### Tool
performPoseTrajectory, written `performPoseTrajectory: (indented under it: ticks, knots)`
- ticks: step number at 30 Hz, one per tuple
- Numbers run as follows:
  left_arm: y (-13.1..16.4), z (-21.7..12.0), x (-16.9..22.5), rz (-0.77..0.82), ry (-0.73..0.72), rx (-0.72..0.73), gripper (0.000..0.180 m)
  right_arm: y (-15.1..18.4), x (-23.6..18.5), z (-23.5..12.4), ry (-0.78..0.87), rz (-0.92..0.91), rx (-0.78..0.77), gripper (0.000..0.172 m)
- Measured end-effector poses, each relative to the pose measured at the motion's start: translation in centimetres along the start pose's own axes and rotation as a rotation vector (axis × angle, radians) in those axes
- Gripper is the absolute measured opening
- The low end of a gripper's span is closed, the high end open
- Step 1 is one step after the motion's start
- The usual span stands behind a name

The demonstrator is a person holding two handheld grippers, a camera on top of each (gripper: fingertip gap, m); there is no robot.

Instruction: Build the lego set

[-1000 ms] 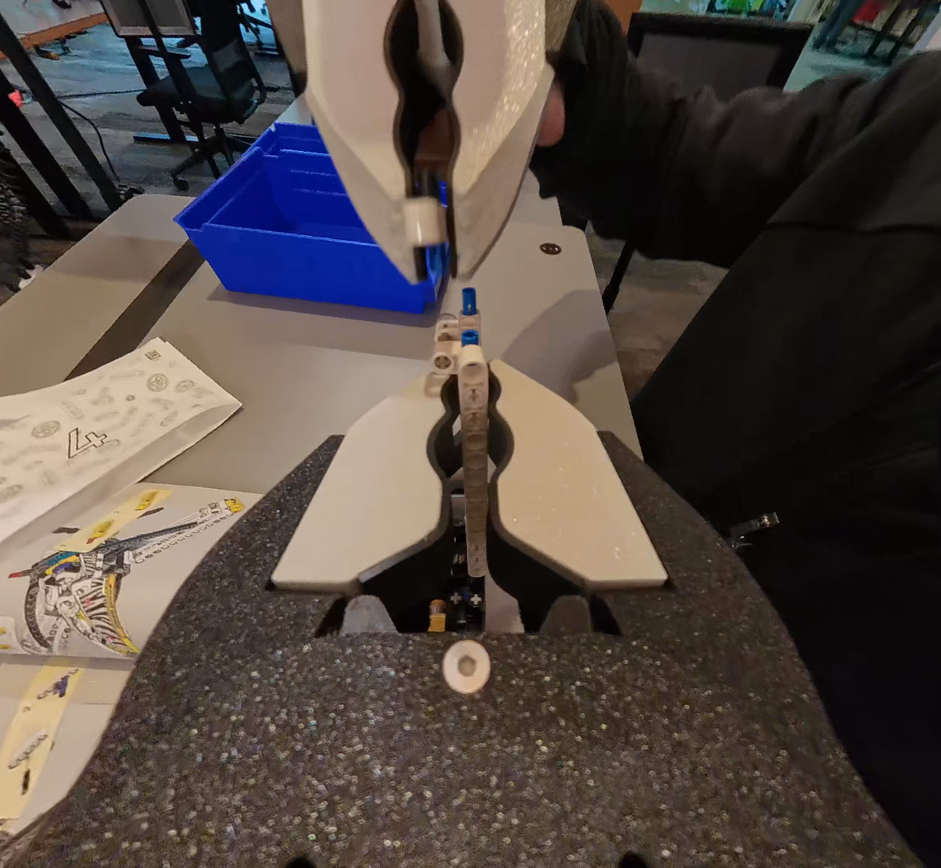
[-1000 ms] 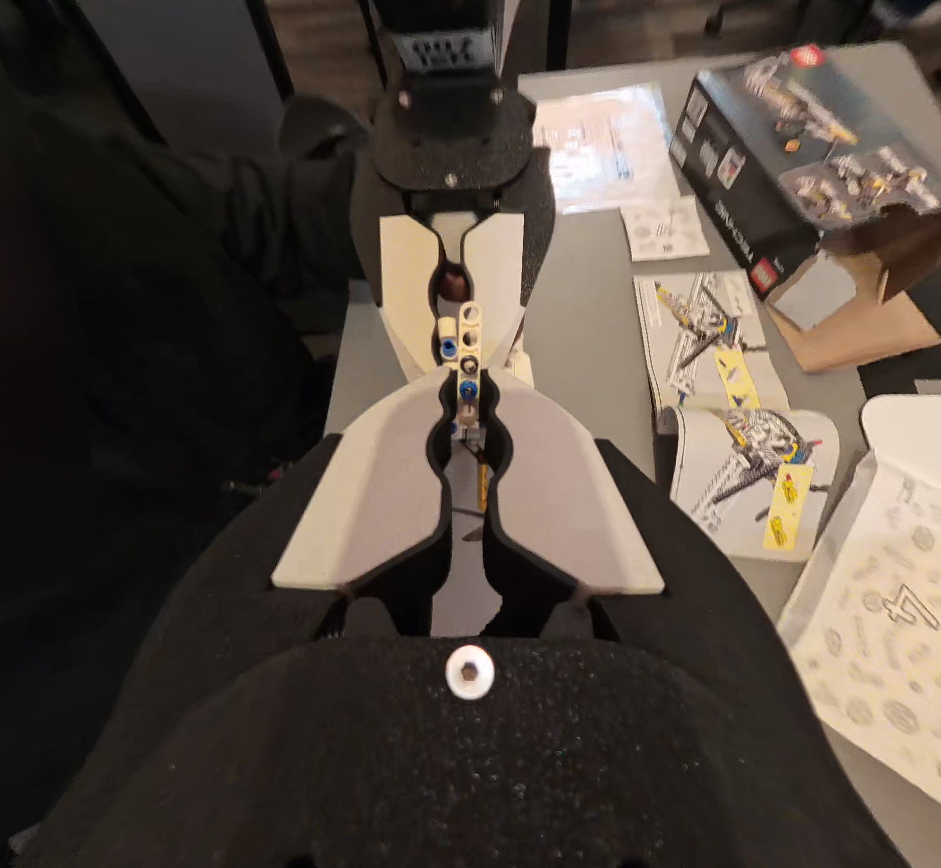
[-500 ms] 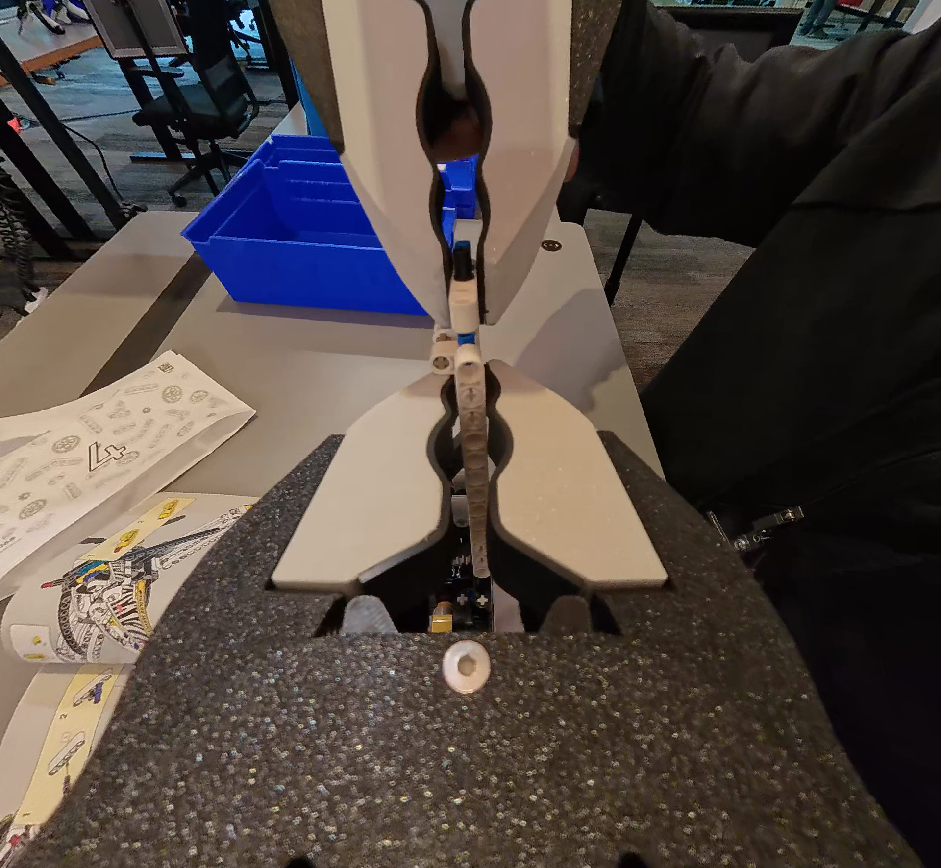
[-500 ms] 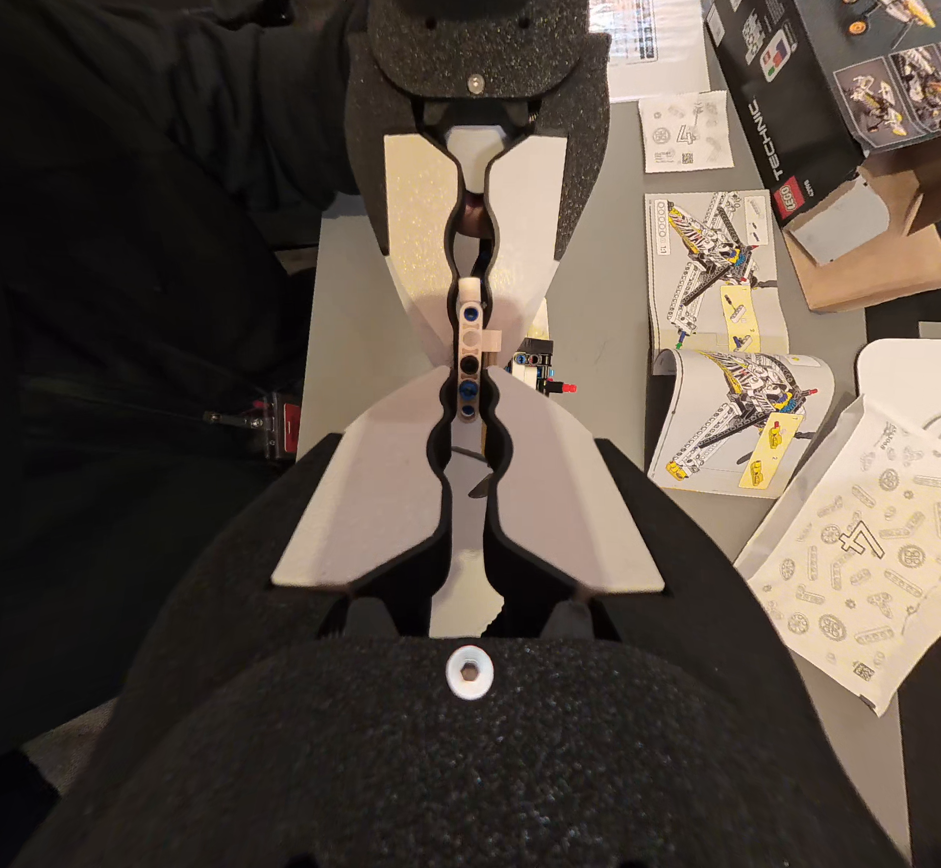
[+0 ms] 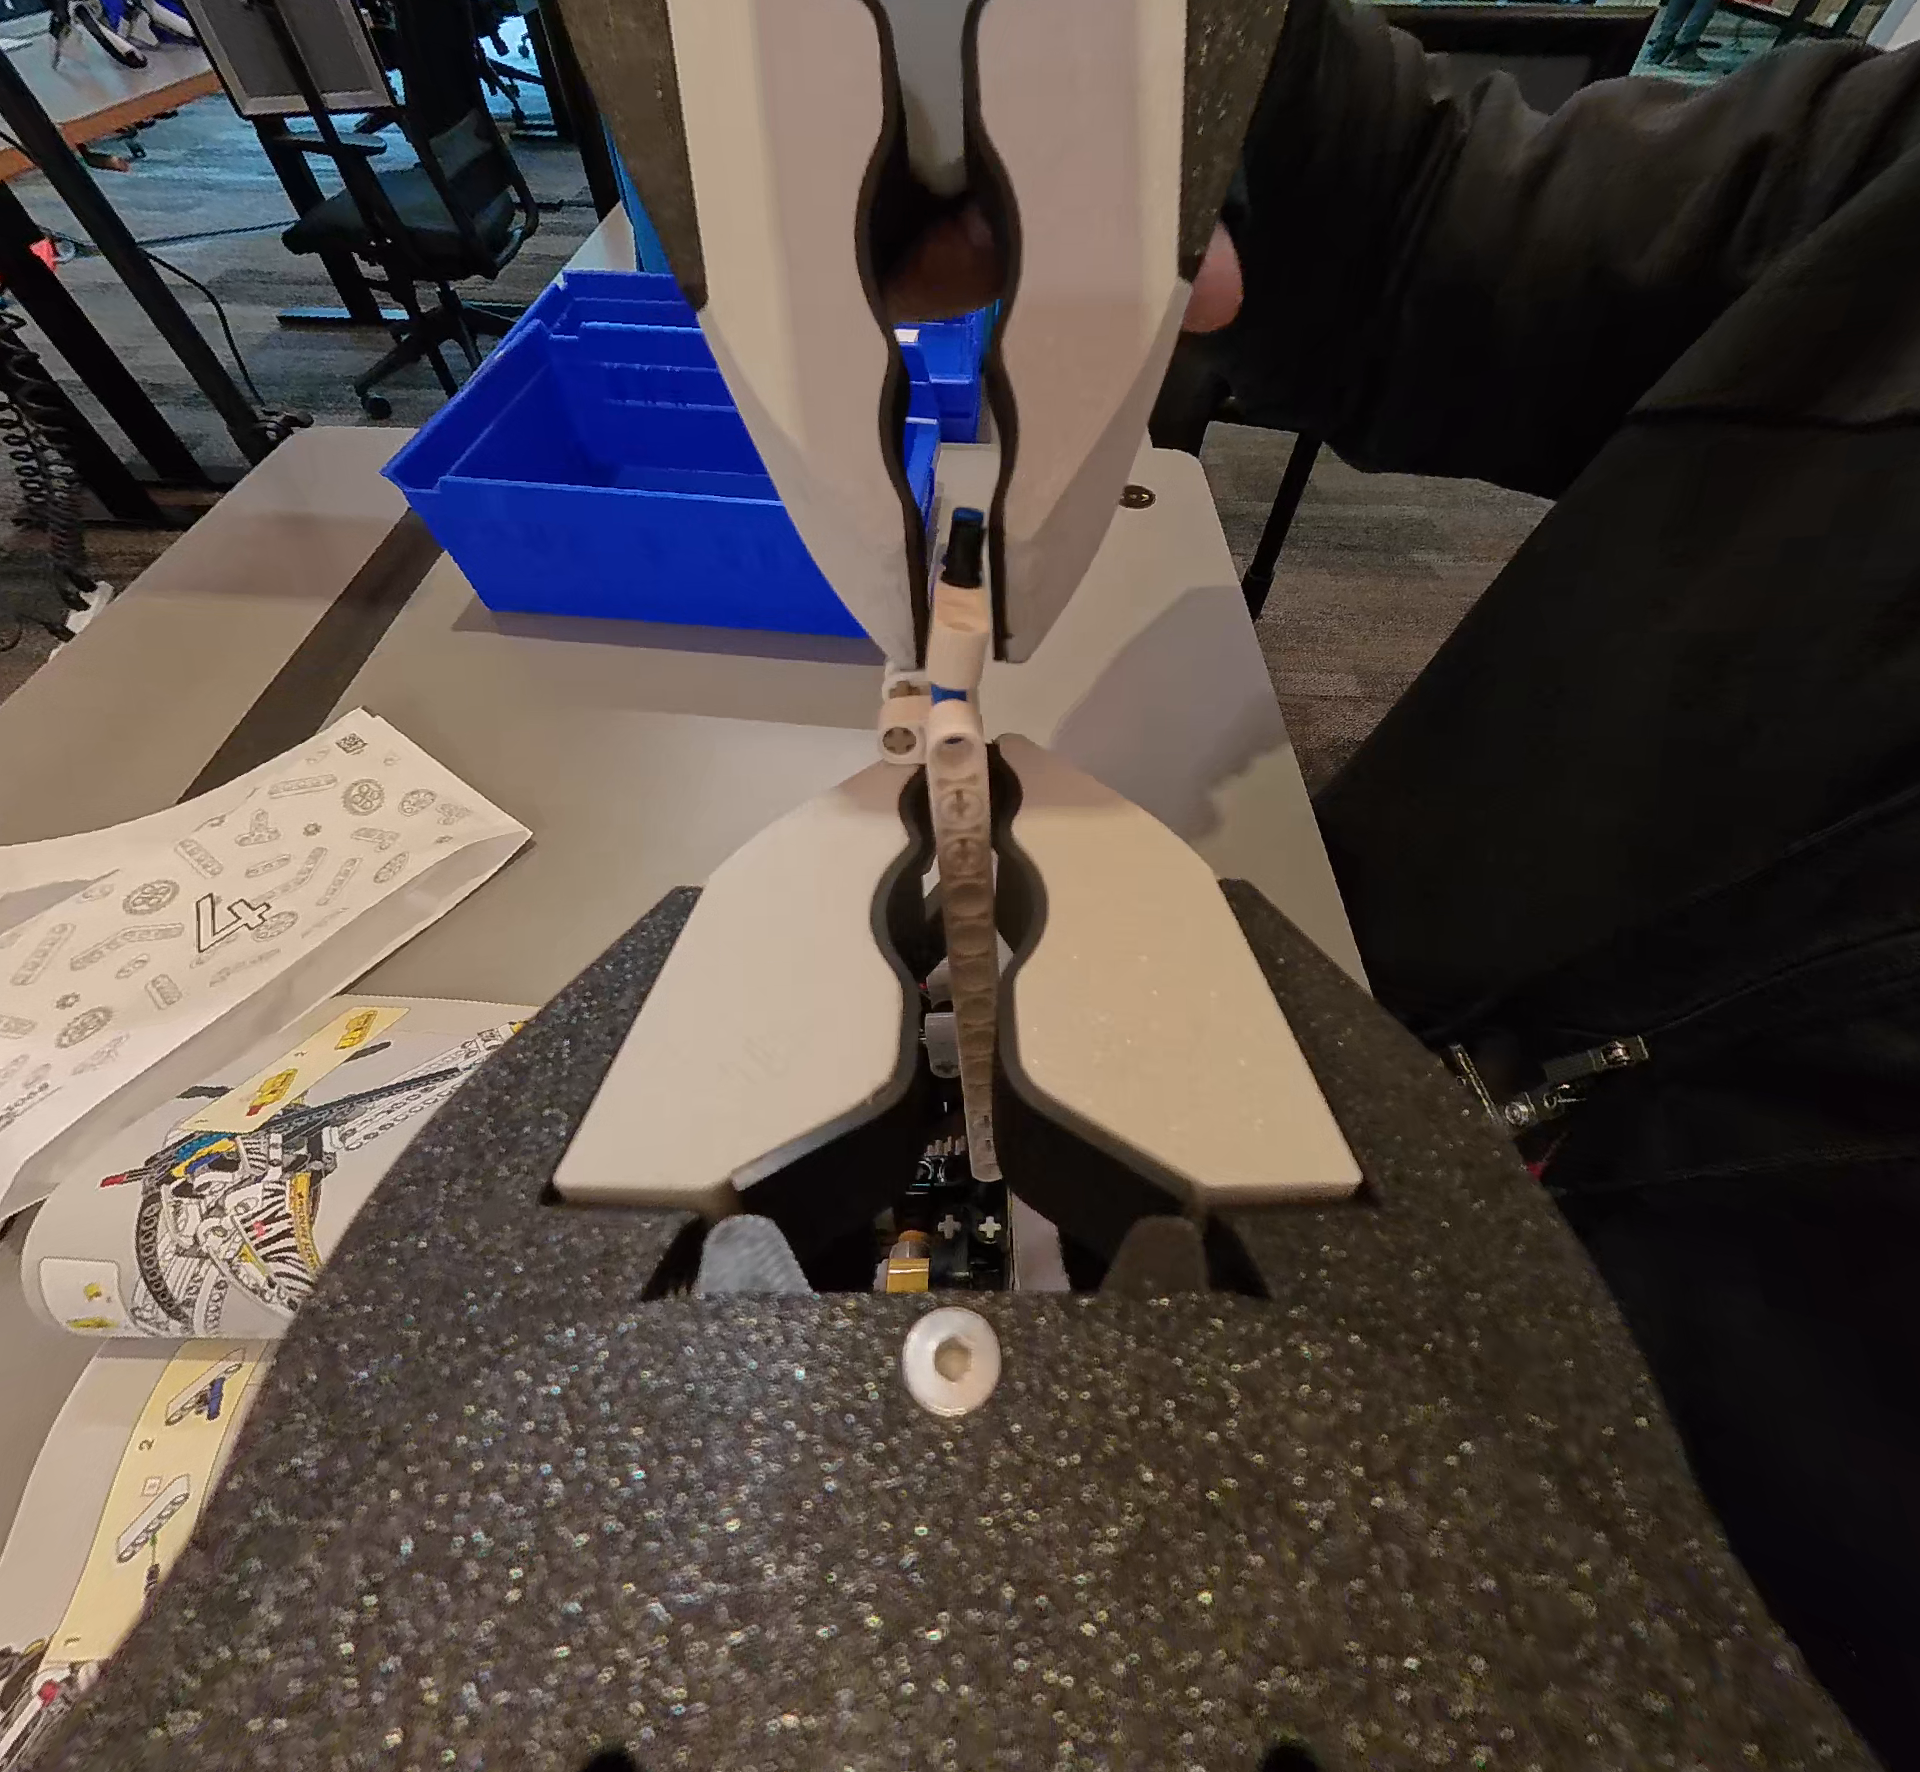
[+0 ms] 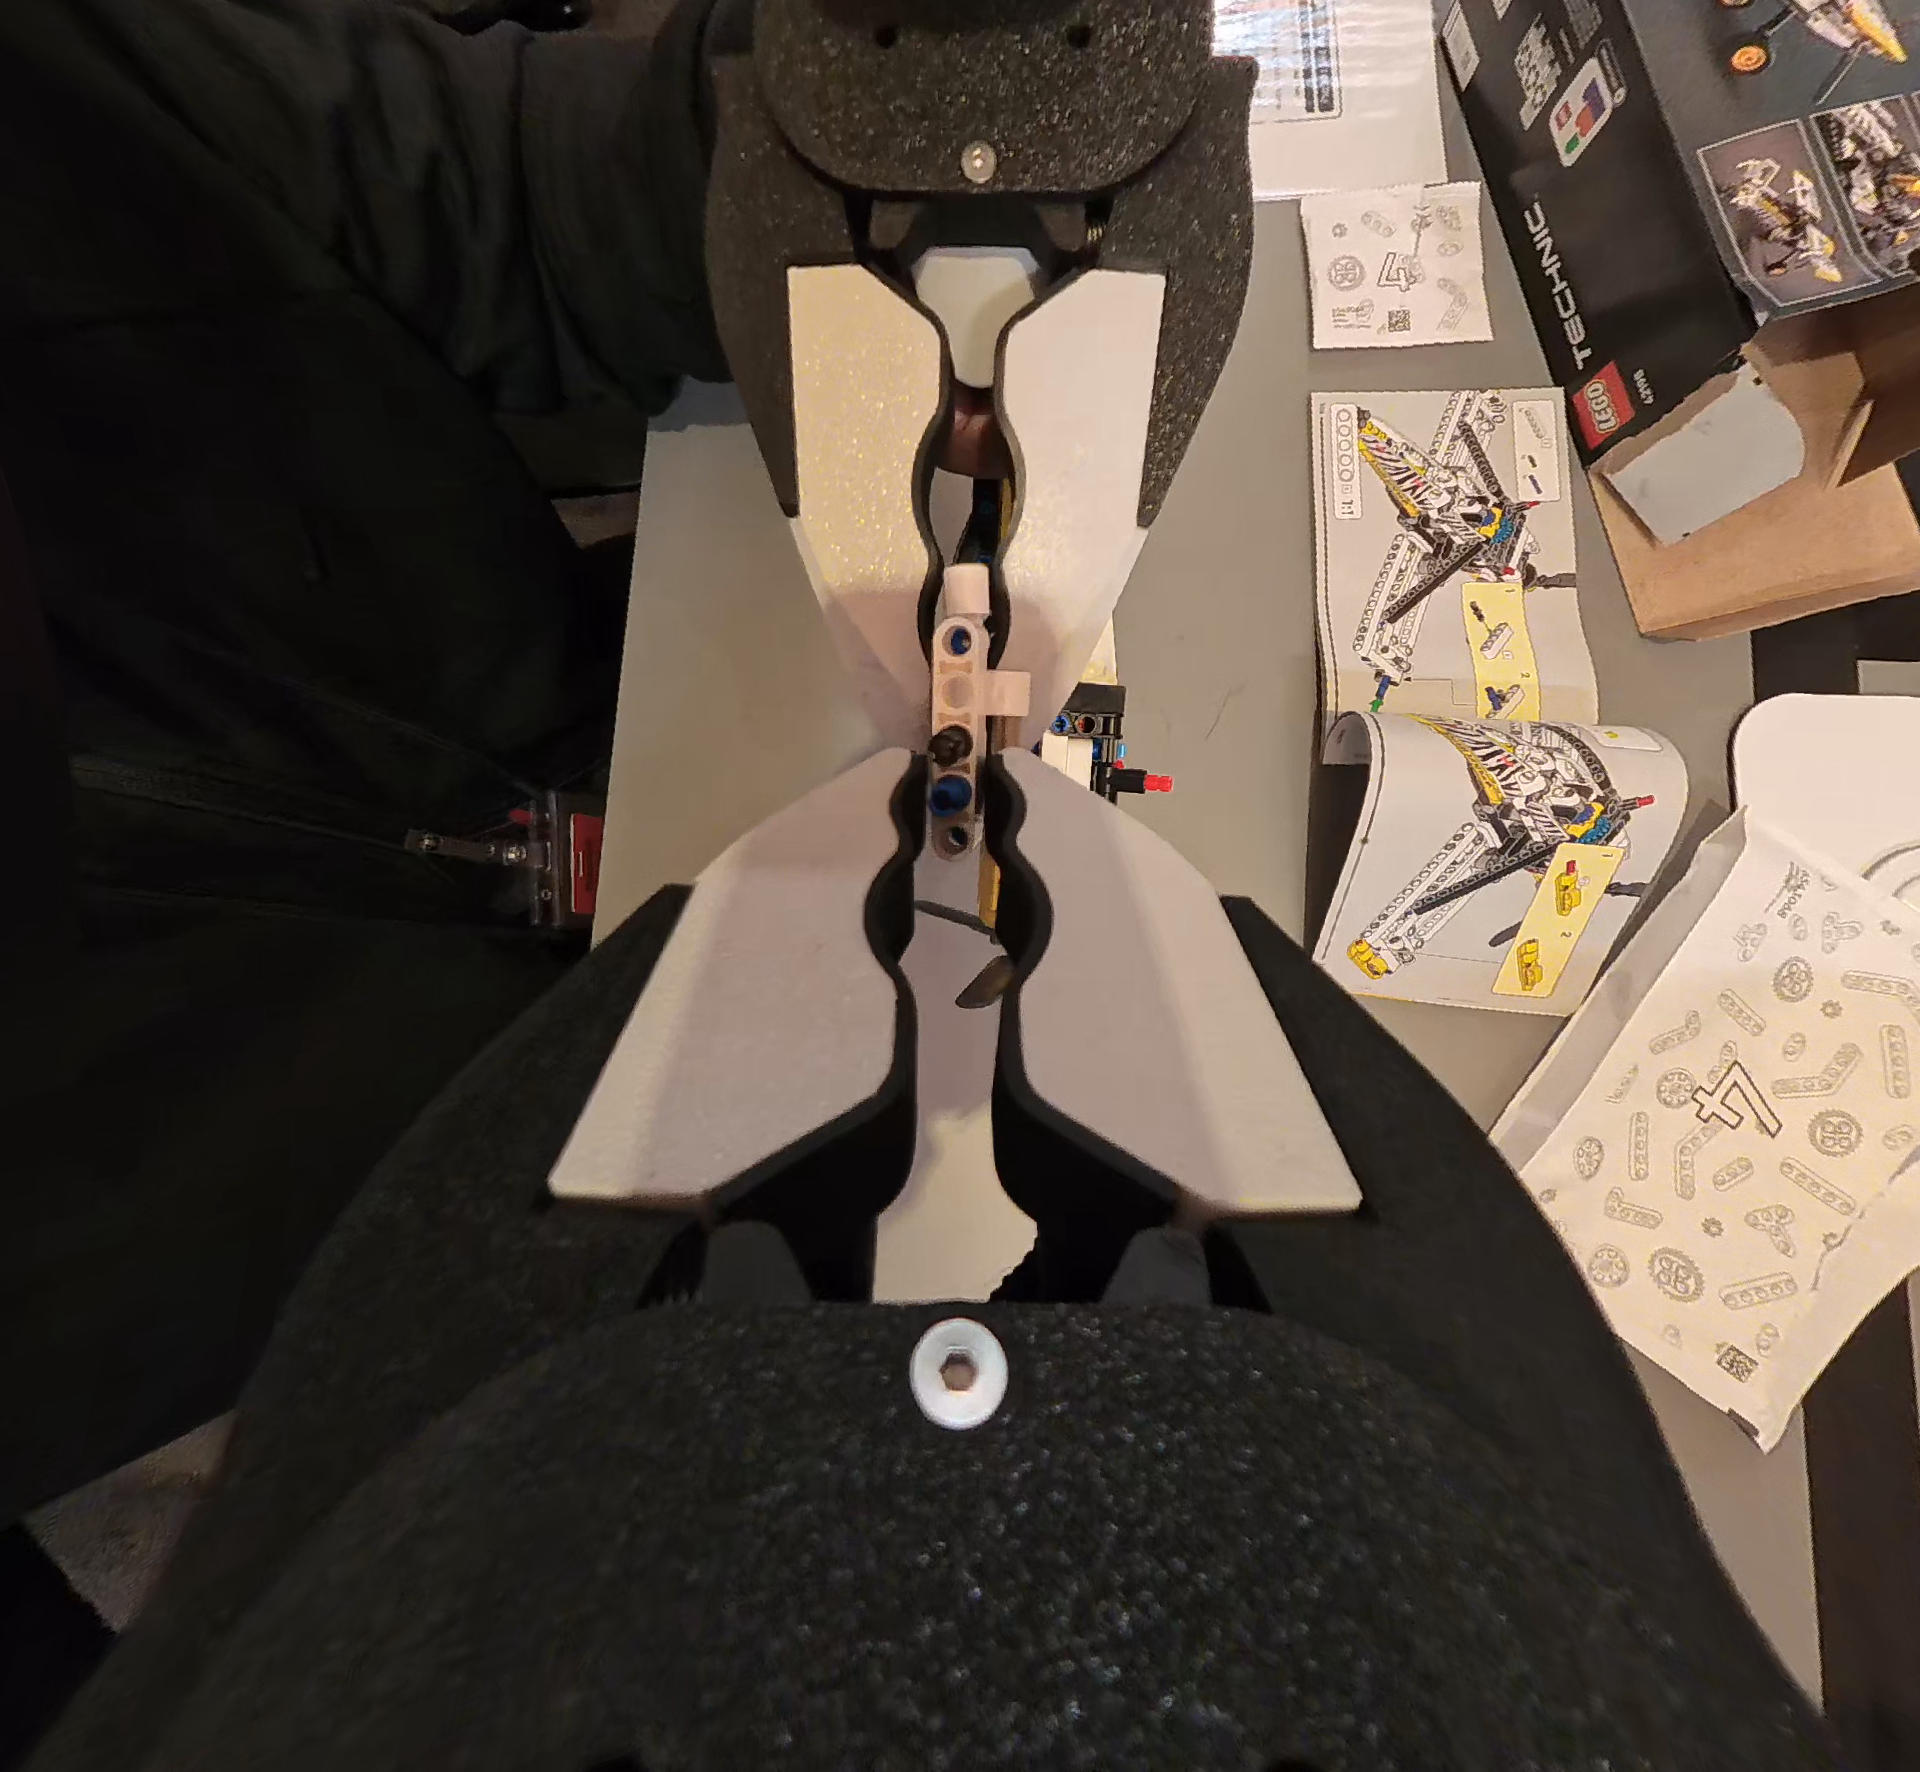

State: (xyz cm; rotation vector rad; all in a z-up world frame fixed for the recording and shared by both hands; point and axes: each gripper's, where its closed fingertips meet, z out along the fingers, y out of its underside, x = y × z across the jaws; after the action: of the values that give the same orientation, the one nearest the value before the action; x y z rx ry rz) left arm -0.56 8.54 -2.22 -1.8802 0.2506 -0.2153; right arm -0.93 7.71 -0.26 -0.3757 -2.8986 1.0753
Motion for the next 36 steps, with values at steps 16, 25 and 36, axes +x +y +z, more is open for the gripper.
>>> performPoseTrajectory:
  ticks: [16, 25, 36]
  knots:
    - [0.0, 0.0, 0.0, 0.003, -0.003, -0.001, 0.008, 0.0, 0.4, -0.5, 0.031, -0.011, 0.017, 0.025]
    - [0.0, 0.1, 0.0, 0.001, -0.006, -0.002, 0.008, -0.5, 0.5, -0.8, 0.054, -0.021, 0.034, 0.018]
    - [-0.7, -0.2, -0.4, 0.052, -0.046, 0.029, 0.008, -1.2, 0.3, -1.2, 0.038, -0.045, 0.045, 0.007]
